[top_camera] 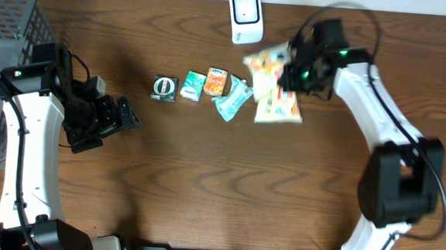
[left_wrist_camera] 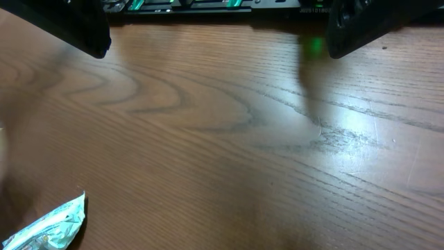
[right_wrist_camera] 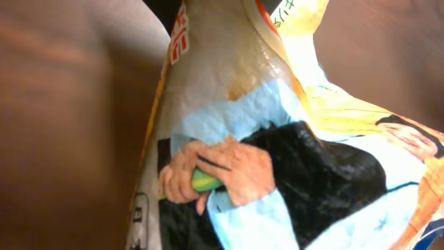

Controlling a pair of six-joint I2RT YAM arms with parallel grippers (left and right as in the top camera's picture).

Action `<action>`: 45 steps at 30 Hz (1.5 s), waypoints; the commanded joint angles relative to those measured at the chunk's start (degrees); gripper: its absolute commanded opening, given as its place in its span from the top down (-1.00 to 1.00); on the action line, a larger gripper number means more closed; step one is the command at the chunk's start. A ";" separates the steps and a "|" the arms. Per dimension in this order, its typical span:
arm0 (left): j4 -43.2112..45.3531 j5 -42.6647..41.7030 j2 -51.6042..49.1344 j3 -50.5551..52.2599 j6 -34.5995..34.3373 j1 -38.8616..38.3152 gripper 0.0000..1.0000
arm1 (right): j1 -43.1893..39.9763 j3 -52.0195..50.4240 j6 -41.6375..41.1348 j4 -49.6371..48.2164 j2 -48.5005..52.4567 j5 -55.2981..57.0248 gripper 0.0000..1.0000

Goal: Scan the item barcode

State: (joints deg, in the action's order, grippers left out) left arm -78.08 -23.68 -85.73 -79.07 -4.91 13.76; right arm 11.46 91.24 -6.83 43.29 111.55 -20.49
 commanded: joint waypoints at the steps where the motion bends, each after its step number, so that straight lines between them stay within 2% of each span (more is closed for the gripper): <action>1: -0.24 0.13 0.02 -0.11 -0.28 -0.09 -0.95 | 0.00 1.97 -5.88 -7.48 -3.91 1.66 0.98; 8: -0.24 0.13 0.02 -0.11 -0.31 -0.09 -0.95 | 2.01 1.99 -15.56 -35.65 2.38 1.68 0.97; 10: -0.24 0.13 0.02 -0.11 -0.31 -0.07 -0.96 | 2.67 1.99 -16.17 -46.40 5.97 1.77 0.98; 14: -0.24 0.13 0.02 -0.11 -0.31 -0.09 -0.96 | 3.19 2.08 -16.92 -60.89 11.52 4.57 0.97; 23: -0.24 0.13 0.02 -0.11 -0.31 -0.09 -0.95 | 3.65 3.76 -15.15 -66.71 16.35 11.67 0.98; 32: -0.24 0.13 0.02 -0.11 -0.28 -0.09 -0.96 | 1.38 4.35 -11.15 -63.43 14.86 12.02 0.98; 36: -0.24 0.13 0.02 -0.11 -0.28 -0.09 -0.95 | -5.73 4.76 -5.42 -50.05 8.31 12.02 0.98; 39: -0.24 0.13 0.02 -0.11 -0.28 -0.09 -0.95 | -13.27 4.76 3.02 -36.61 4.26 12.04 0.98; 43: -0.24 0.13 0.02 -0.11 -0.31 -0.07 -0.95 | -20.61 4.76 10.25 -25.31 3.32 12.81 0.98; 45: -0.24 0.13 0.02 -0.11 -0.28 -0.09 -0.96 | -24.33 4.74 14.01 -19.63 3.61 16.63 0.98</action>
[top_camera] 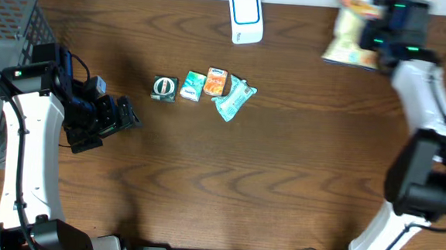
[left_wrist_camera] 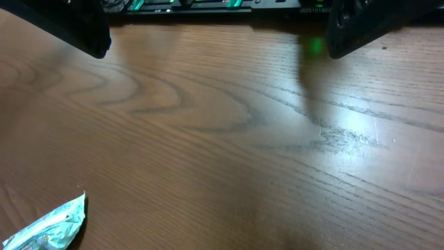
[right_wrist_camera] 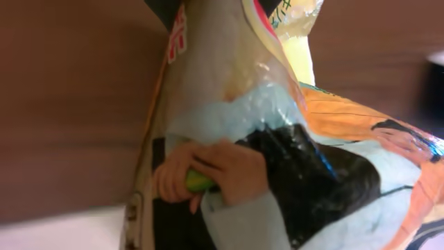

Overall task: Scan the item barcode
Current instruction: 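Carry the bag to the right edge of the table and release it, then reach the right gripper to the light-green packet and grasp it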

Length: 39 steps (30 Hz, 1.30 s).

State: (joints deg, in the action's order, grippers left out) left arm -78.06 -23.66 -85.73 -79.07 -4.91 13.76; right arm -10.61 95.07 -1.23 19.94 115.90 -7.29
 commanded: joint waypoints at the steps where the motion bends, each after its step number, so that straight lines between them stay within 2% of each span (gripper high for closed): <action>1: -0.26 0.11 0.02 -0.11 -0.31 -0.09 -0.95 | -3.74 0.92 9.29 5.44 -0.48 6.14 0.91; 2: -0.26 0.11 0.02 -0.11 -0.31 -0.09 -0.95 | -4.96 0.90 9.53 6.93 -0.46 8.98 0.58; 3: -0.26 0.11 0.02 -0.11 -0.28 -0.09 -0.95 | -6.08 0.79 9.55 8.09 -0.46 11.30 -0.06; 5: -0.26 0.11 0.02 -0.11 -0.31 -0.09 -0.96 | -8.81 0.79 9.70 10.82 -0.46 13.14 -0.66; 6: -0.26 0.11 0.02 -0.11 -0.31 -0.09 -0.96 | -10.05 0.79 9.68 12.63 -0.46 12.70 -0.82; 7: -0.26 0.11 0.02 -0.11 -0.28 -0.09 -0.95 | -10.25 0.79 9.68 13.62 -0.46 12.70 -0.86; 10: -0.26 0.11 0.02 -0.11 -0.28 -0.09 -0.95 | -10.01 0.79 9.68 14.60 -0.50 10.47 -0.91; 15: -0.26 0.11 0.02 -0.11 -0.28 -0.09 -0.95 | -7.72 0.85 9.62 15.50 -0.76 -5.97 -0.90; 19: -0.26 0.11 0.02 -0.11 -0.28 -0.07 -0.95 | -3.82 0.83 7.61 15.17 -0.76 -25.00 -0.80; 23: -0.26 0.11 0.02 -0.11 -0.31 -0.09 -0.96 | 0.61 0.83 7.45 16.20 -0.76 -34.80 -0.67; 29: -0.26 0.11 0.02 -0.11 -0.28 -0.09 -0.95 | 12.50 0.68 7.48 22.25 -0.70 -34.25 -0.66; 32: -0.26 0.11 0.02 -0.11 -0.31 -0.09 -0.95 | 17.92 0.44 7.06 22.34 -0.66 -34.23 -0.88; 33: -0.26 0.11 0.02 -0.11 -0.28 -0.09 -0.95 | 20.33 0.44 7.08 22.18 -0.50 -34.01 -0.82; 34: -0.26 0.11 0.02 -0.11 -0.31 -0.09 -0.95 | 22.14 0.44 7.08 22.03 -0.48 -33.24 -0.64; 36: -0.26 0.11 0.02 -0.11 -0.28 -0.07 -0.95 | 25.92 0.17 5.73 21.09 -0.44 -28.79 -0.12; 37: -0.26 0.11 0.02 -0.11 -0.28 -0.09 -0.95 | 27.23 -0.04 3.87 20.63 -0.44 -25.94 -0.05; 39: -0.26 0.11 0.02 -0.11 -0.28 -0.09 -0.96 | 31.95 -1.11 -5.27 18.49 -0.39 -13.40 -0.13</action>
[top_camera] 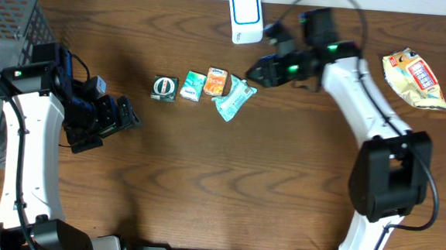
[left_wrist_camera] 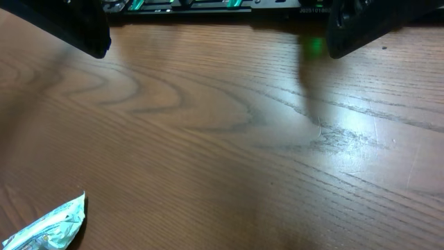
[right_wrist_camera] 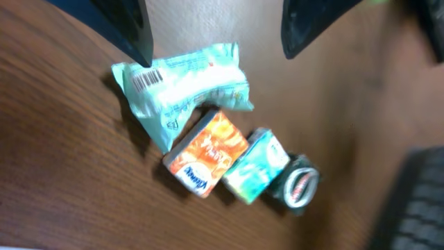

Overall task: Scan the item barcode
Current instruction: 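Reach the right gripper to the light-green packet and grasp it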

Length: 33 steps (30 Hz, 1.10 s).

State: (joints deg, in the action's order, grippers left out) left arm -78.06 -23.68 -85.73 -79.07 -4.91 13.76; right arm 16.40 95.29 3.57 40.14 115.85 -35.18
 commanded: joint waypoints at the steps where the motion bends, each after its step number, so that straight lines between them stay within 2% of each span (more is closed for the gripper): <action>1: -0.26 0.13 0.02 -0.11 -0.28 -0.09 -0.95 | 6.73 -2.01 -12.85 -2.97 -0.33 18.86 -0.16; 6: -0.26 0.13 0.02 -0.11 -0.28 -0.09 -0.96 | 14.36 -6.10 -20.28 -11.08 -0.33 30.75 -0.05; 10: -0.26 0.13 0.02 -0.11 -0.31 -0.09 -0.95 | 20.02 -11.17 -28.61 -17.27 -0.33 43.12 -0.13; 14: -0.26 0.13 0.02 -0.11 -0.28 -0.07 -0.95 | 21.90 -14.08 -29.90 -19.61 0.15 48.33 -0.09; 18: -0.26 0.13 0.02 -0.11 -0.28 -0.09 -0.95 | 21.46 -15.04 -29.90 -20.11 1.60 48.57 -0.05; 26: -0.26 0.13 0.02 -0.11 -0.28 -0.09 -0.96 | 19.87 -15.10 -29.83 -13.25 2.80 51.84 -0.04; 33: -0.26 0.13 0.02 -0.11 -0.31 -0.09 -0.95 | 17.62 -15.06 -30.82 2.54 2.23 58.69 -0.01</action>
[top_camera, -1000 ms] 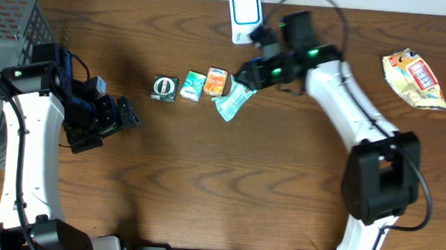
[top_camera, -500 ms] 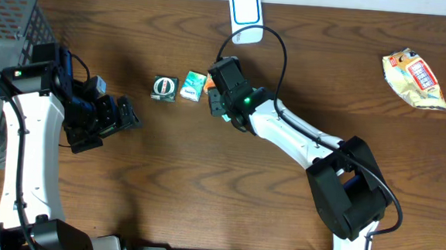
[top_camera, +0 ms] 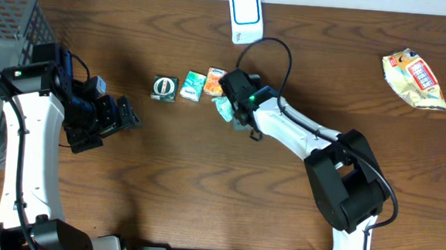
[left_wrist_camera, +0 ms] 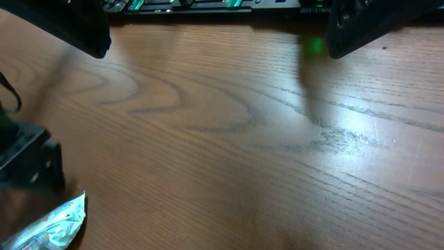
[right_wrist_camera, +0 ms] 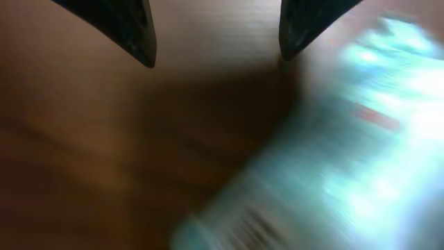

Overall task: Scan the item barcode
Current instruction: 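Reach the right gripper to the light-green packet and grasp it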

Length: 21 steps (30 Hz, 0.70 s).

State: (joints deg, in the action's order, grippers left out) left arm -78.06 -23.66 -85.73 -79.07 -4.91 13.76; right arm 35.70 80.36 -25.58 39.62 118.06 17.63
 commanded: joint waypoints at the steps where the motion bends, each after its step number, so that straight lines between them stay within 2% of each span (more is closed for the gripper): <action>1: -0.26 0.11 0.02 -0.11 -0.28 -0.09 -0.95 | -1.92 -0.11 -1.62 4.26 -0.39 6.05 -0.01; 4: -0.26 0.11 0.02 -0.11 -0.28 -0.09 -0.95 | -2.12 -0.11 -1.57 5.53 -2.95 4.33 0.00; 6: -0.26 0.11 0.02 -0.11 -0.28 -0.09 -0.95 | -1.68 -0.04 -1.33 2.75 -6.32 0.70 0.12; 10: -0.26 0.11 0.02 -0.11 -0.28 -0.09 -0.95 | -1.42 -0.04 1.68 -9.42 -10.21 -10.23 0.48; 12: -0.26 0.11 0.02 -0.11 -0.31 -0.09 -0.96 | -1.36 -0.04 2.54 -15.89 -10.12 -14.99 0.52; 16: -0.26 0.11 0.02 -0.11 -0.31 -0.07 -0.96 | -1.03 -0.07 2.47 -22.36 -7.74 -16.35 0.71; 21: -0.26 0.11 0.02 -0.11 -0.31 -0.09 -0.96 | -0.04 -0.07 1.62 -26.38 -1.70 -16.76 0.56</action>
State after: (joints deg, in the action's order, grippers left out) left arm -78.08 -23.66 -85.73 -79.07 -4.91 13.76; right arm 34.65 80.55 -23.83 13.98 111.74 2.92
